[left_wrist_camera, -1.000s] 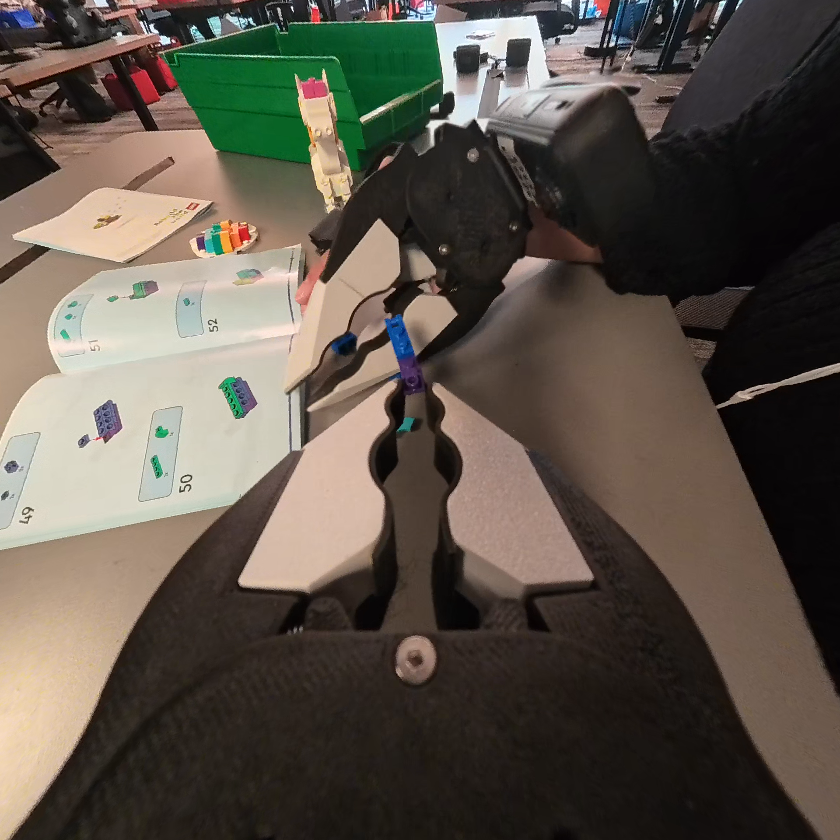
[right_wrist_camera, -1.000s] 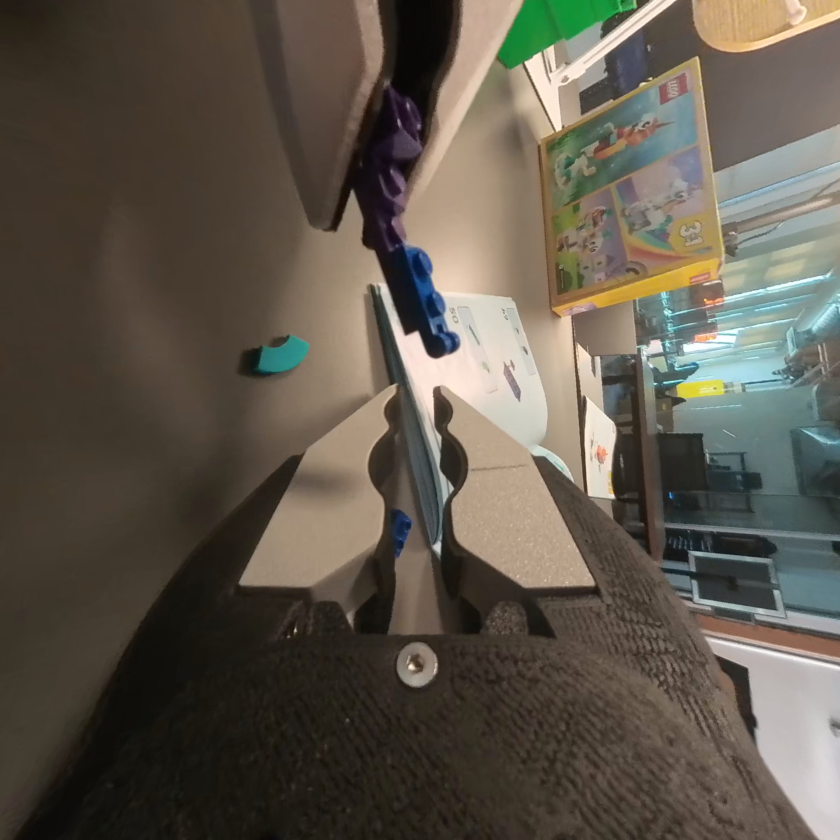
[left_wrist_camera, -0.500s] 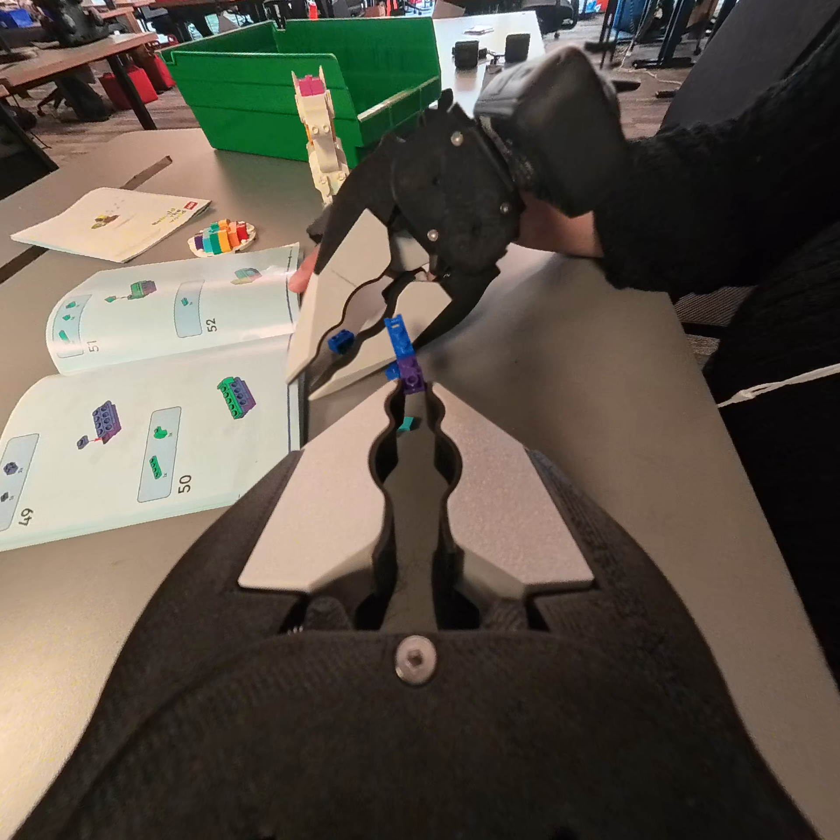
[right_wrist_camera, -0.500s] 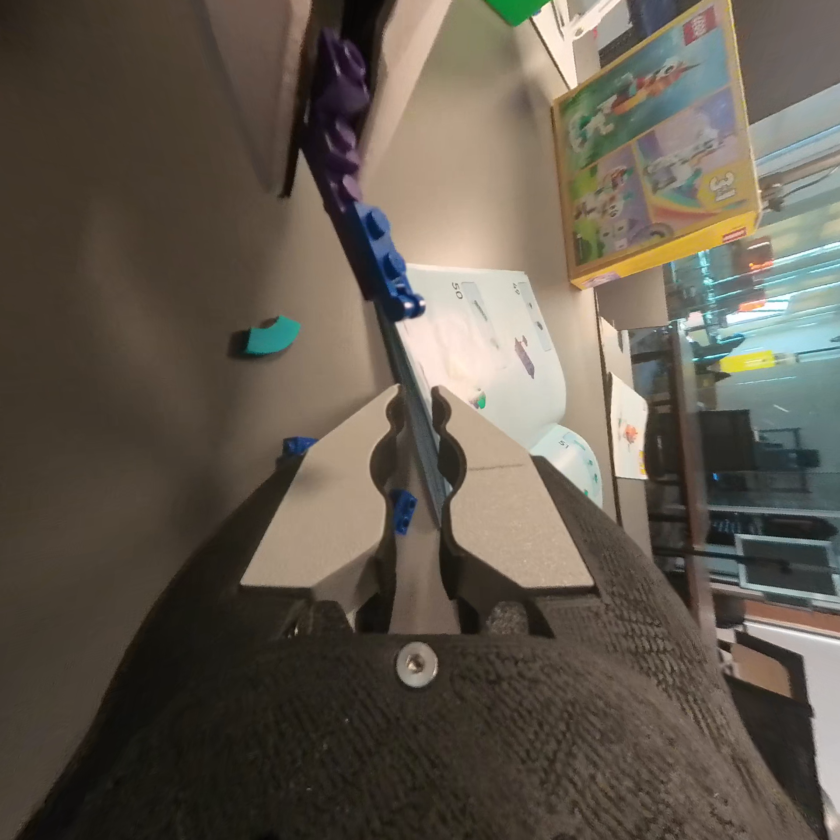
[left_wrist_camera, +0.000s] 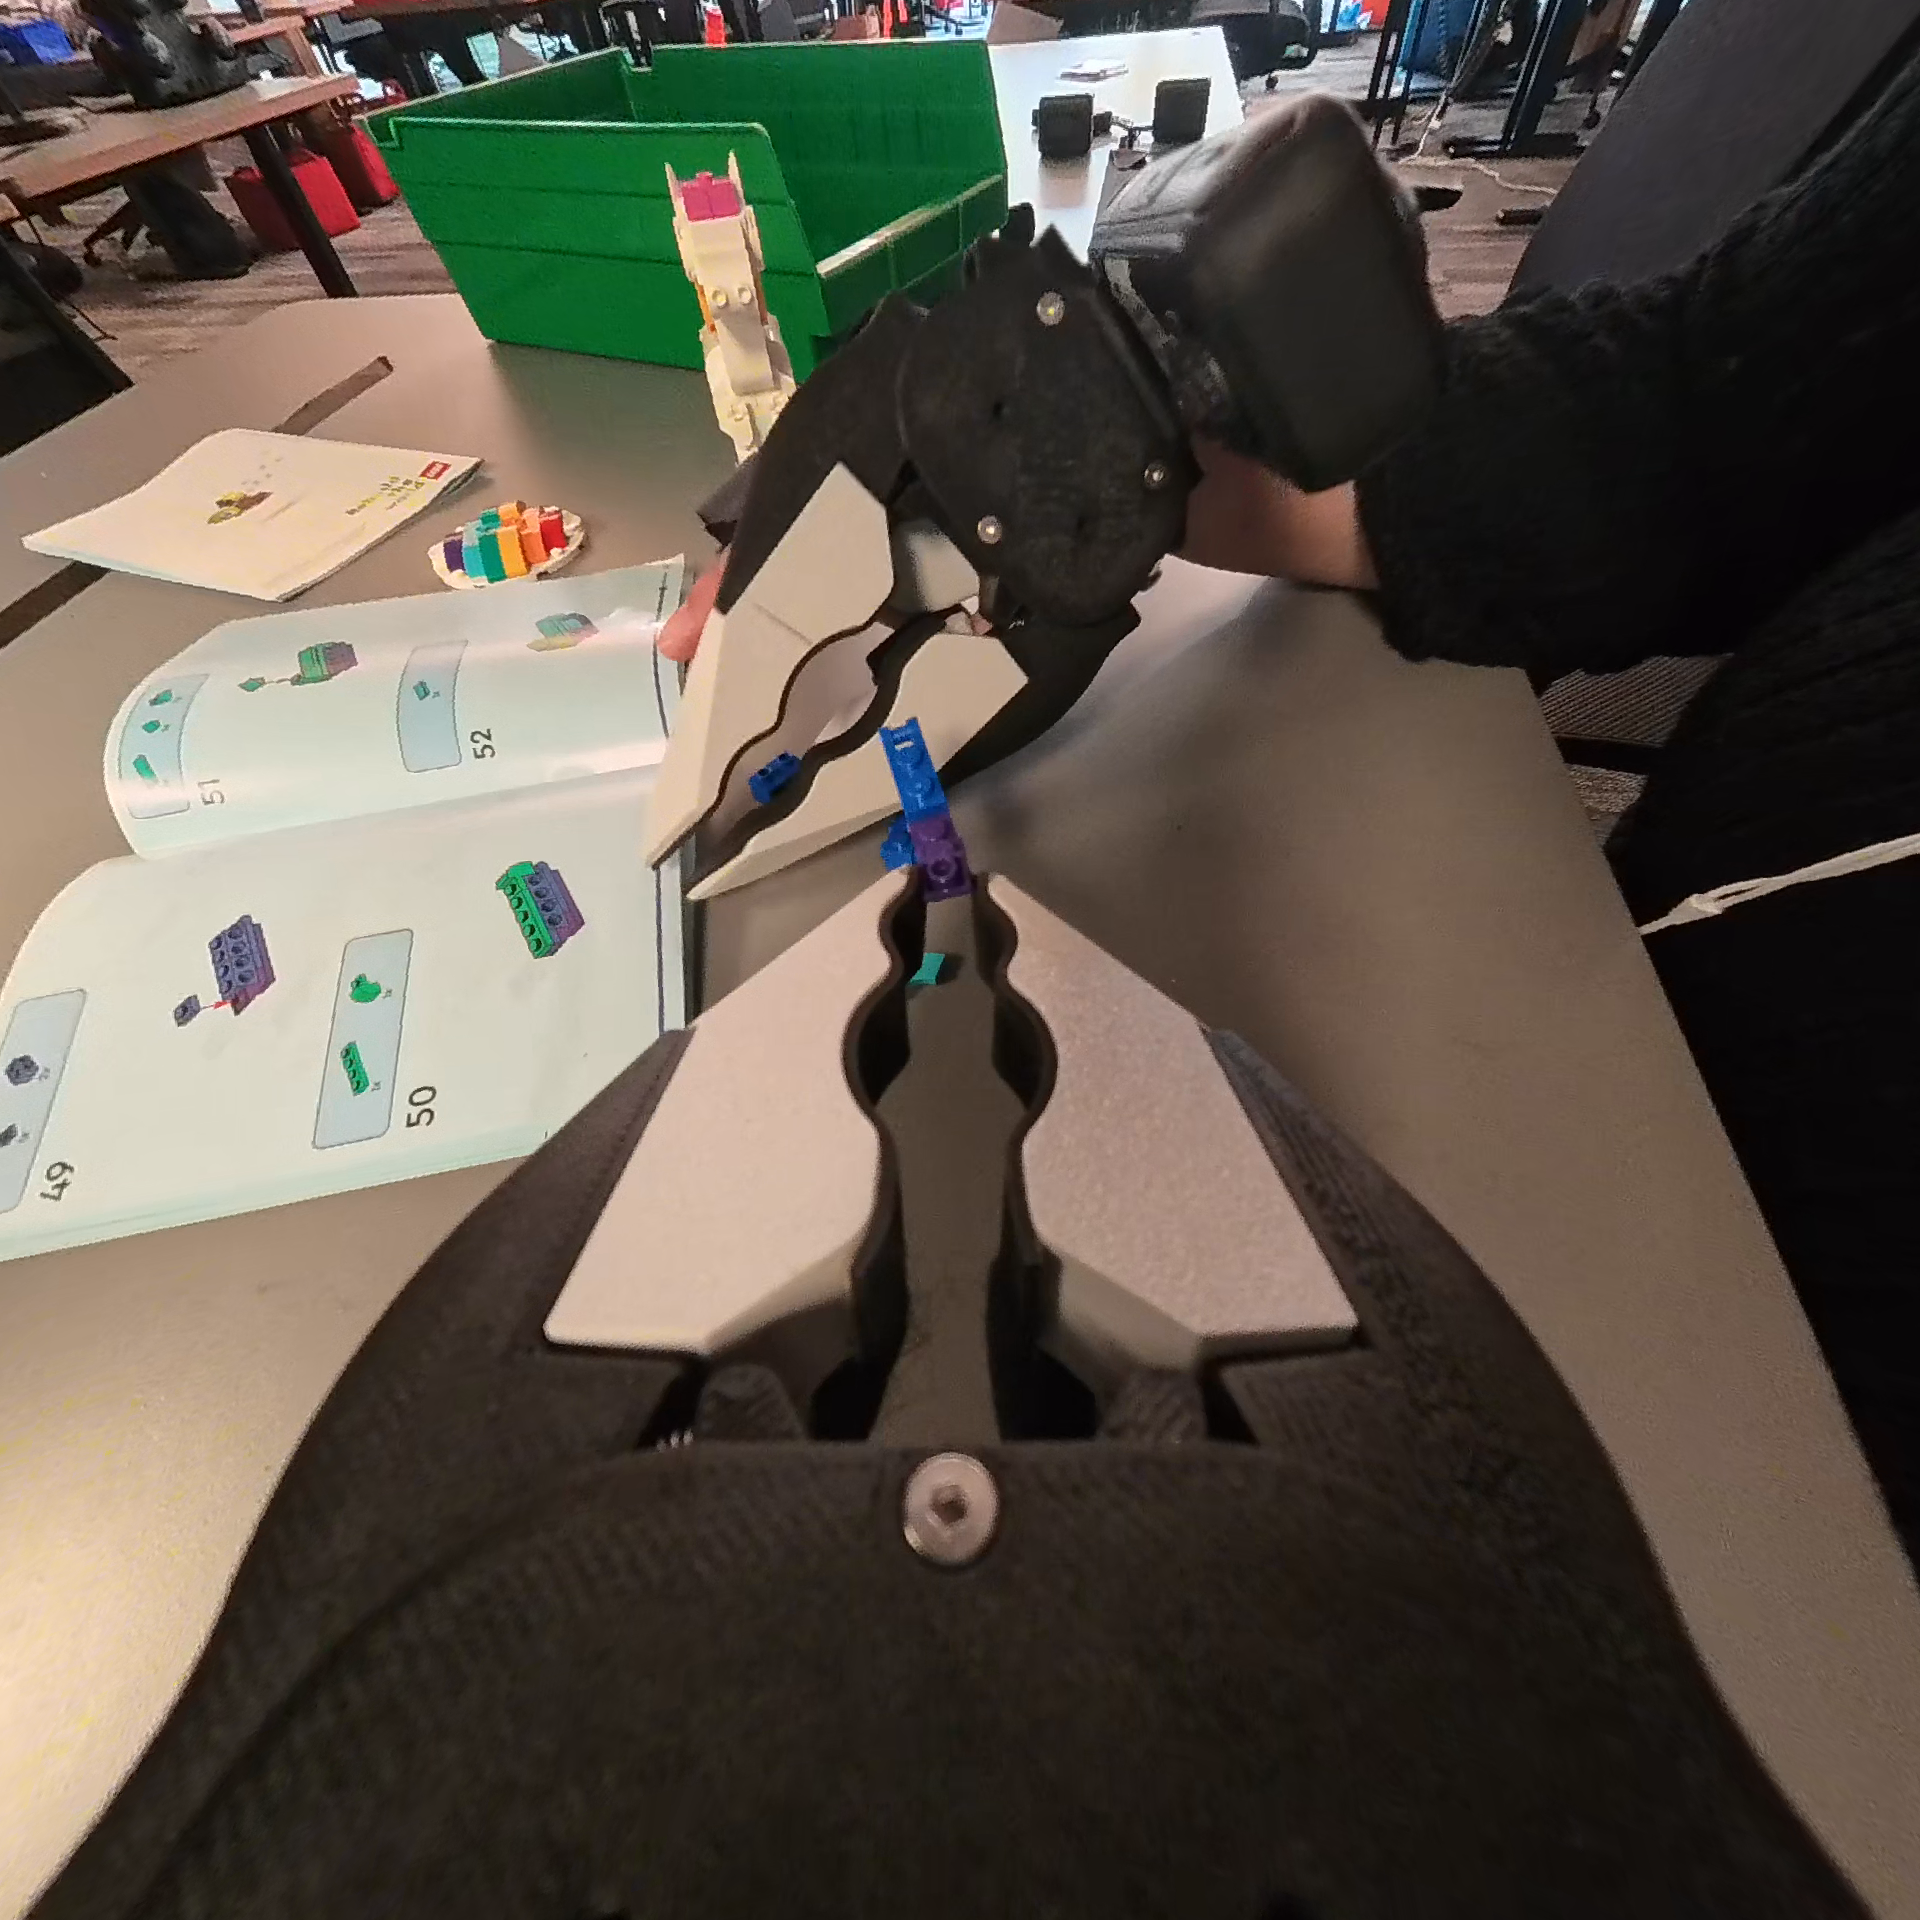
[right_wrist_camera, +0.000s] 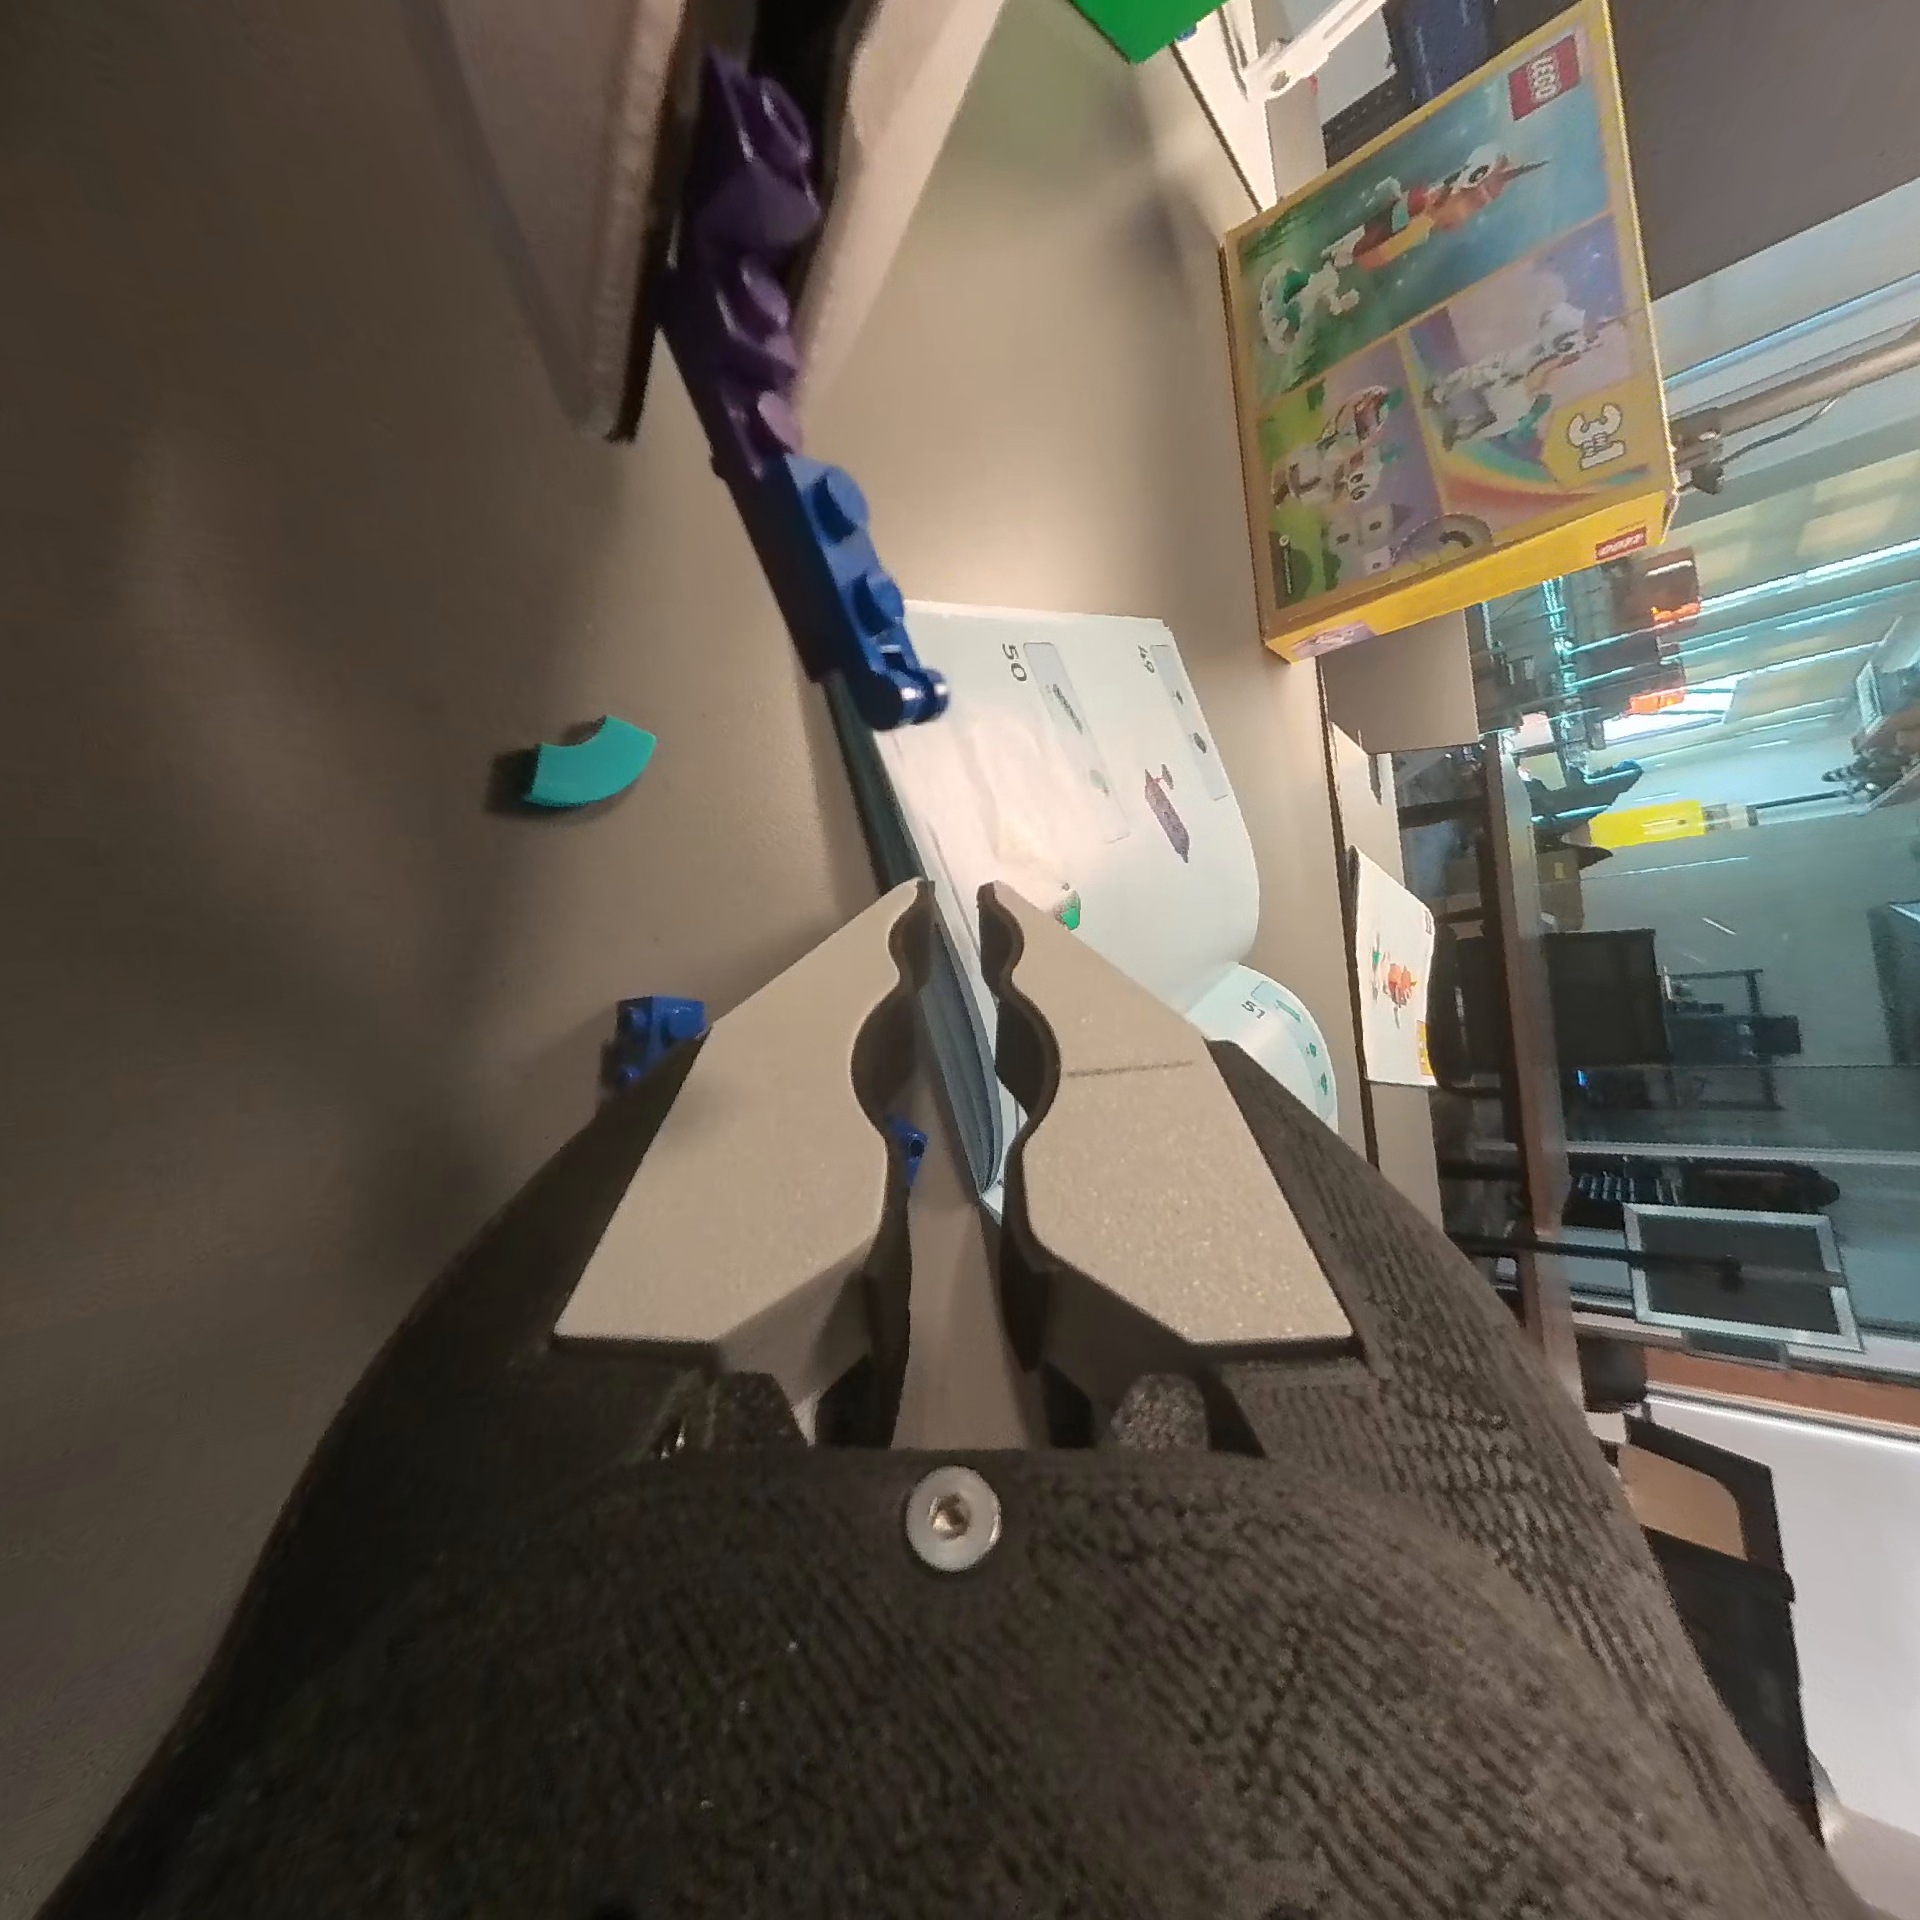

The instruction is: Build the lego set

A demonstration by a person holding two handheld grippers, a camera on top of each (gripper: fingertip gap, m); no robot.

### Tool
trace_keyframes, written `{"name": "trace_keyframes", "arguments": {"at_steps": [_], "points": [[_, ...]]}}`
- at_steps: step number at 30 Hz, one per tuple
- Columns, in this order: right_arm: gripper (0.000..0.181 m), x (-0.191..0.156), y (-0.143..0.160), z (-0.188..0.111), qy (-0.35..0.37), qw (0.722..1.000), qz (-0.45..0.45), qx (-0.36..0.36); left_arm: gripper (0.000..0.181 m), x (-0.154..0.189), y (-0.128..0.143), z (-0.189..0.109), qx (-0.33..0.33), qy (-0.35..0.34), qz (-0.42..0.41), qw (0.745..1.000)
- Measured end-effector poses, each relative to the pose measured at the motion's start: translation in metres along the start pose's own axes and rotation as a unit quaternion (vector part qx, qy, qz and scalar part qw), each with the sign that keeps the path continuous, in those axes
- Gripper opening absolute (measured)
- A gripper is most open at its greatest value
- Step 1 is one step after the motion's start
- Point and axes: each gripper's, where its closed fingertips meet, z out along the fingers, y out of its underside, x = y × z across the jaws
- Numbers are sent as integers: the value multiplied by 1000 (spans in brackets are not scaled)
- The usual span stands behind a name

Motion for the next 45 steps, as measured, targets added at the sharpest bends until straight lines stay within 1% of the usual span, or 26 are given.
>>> {"name": "trace_keyframes", "arguments": {"at_steps": [7, 14, 21, 45], "points": [[5, 6, 4, 0, 16, 1000, -1, -9, 8, 0, 0, 0, 0, 0, 0, 1000], [6, 2, 4, -3, -3, 1000, 6, -4, 8, 0, 0, 0, 0, 0, 1, 1000], [5, 4, 6, -2, 6, 1000, 3, -10, 8, 0, 0, 0, -1, 1, 1, 1000], [6, 6, 17, -7, 2, 1000, 7, -31, 8, 0, 0, 0, -1, 1, 2, 1000]]}}
